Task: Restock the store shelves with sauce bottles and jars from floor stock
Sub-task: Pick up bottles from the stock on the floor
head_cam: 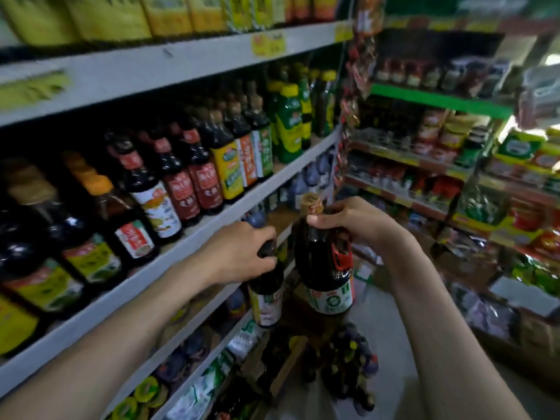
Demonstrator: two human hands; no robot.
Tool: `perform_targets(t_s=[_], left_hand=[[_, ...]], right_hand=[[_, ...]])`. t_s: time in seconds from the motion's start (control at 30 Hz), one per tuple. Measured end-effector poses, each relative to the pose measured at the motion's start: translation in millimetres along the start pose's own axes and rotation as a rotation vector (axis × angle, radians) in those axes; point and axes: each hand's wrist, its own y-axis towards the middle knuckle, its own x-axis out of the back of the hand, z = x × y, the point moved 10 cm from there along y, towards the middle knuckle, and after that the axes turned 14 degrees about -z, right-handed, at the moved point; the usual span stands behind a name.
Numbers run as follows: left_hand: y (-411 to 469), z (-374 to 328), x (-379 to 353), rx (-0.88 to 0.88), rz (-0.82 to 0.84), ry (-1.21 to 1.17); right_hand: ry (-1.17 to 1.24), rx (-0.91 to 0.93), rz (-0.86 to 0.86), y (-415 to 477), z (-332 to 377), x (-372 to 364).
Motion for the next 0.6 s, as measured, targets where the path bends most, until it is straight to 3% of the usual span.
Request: perform_targets(t_s=[0.13,0.43,0.6], left_hand=[[-16,29,42,0.161,-0.073,-0.016],[-95,80,123,0.601,-0.315,0.090],[-161,83,155,0.801,-0.406,0.163]], right_hand=[[-0.141,0.182,0.172,11,57,-54],[-0.122,0.440,0.512,12,159,-145],[-0.083,0.473,0.646,-14,191,-201]])
